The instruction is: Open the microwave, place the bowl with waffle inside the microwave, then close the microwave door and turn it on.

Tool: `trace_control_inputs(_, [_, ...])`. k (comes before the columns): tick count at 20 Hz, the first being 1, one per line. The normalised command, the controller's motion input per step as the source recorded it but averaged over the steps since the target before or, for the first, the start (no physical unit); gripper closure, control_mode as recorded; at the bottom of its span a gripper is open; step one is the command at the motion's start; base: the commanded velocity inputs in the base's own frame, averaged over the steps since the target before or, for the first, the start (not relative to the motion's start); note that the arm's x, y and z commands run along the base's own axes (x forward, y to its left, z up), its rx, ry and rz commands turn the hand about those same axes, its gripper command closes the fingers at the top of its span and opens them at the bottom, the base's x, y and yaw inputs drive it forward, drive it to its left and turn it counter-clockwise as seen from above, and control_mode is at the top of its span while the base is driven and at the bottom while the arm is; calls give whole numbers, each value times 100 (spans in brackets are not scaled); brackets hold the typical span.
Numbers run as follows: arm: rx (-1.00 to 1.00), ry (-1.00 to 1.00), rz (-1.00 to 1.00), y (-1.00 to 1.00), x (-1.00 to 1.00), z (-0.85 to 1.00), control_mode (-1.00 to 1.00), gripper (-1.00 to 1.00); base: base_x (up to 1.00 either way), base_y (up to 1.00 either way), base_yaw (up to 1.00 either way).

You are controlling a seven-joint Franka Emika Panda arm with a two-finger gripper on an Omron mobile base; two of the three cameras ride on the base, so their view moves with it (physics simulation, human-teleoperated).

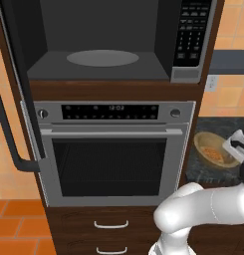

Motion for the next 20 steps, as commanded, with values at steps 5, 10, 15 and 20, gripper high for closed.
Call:
trace_control_inputs(5, [-8,-2,-1,6,-4,-7,-100,100,0,0,0])
trace_control_inputs(10, [-1,-11,-8,-6,-54,15,-100,100,0,0,0])
trace_control_inputs(15, [2,-11,-21,-28,-85,56,-100,100,0,0,0])
trace_control_inputs(20, [1,-1,-34,-3,-91,48,-100,100,0,0,0])
